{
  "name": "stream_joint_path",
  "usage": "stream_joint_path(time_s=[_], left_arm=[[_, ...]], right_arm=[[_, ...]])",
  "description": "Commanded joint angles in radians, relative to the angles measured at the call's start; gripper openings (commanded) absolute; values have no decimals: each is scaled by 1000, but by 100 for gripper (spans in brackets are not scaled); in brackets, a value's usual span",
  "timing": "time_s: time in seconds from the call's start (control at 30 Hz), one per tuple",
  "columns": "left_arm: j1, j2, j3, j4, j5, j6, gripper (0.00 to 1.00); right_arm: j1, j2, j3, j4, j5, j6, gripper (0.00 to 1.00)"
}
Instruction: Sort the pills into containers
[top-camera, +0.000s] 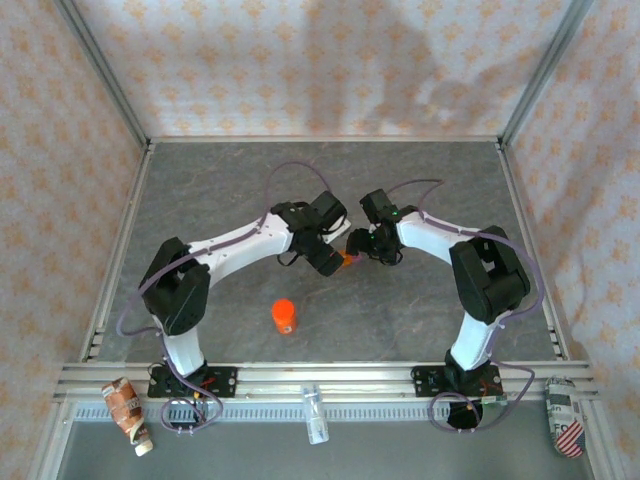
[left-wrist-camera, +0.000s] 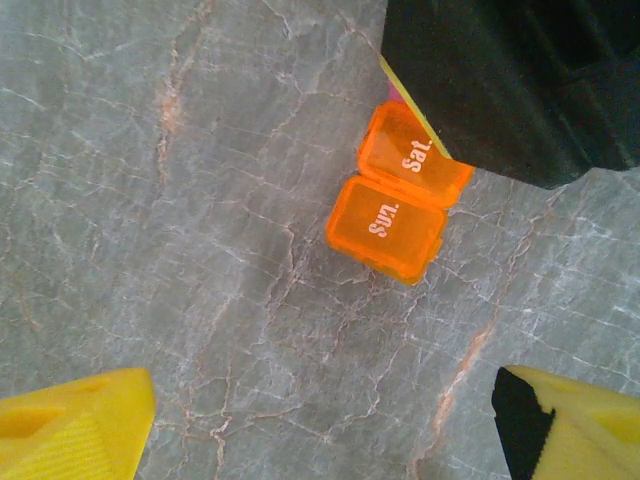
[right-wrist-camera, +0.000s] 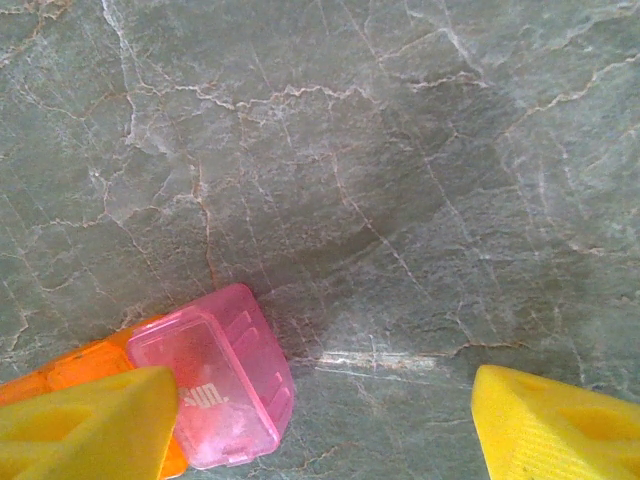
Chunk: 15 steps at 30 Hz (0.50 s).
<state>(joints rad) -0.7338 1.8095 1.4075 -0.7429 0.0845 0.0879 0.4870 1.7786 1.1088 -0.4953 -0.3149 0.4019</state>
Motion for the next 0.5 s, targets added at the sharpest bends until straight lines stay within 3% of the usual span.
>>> stream_joint_path(time_s=[0.0,0.47], left_arm=[[-7,28,28,14,-36,24,89],[-11,94,22,85,-10,19,89]], right_arm=[[-8,29,0,-2,39,18,77],[-8,38,2,0,31,19,76]])
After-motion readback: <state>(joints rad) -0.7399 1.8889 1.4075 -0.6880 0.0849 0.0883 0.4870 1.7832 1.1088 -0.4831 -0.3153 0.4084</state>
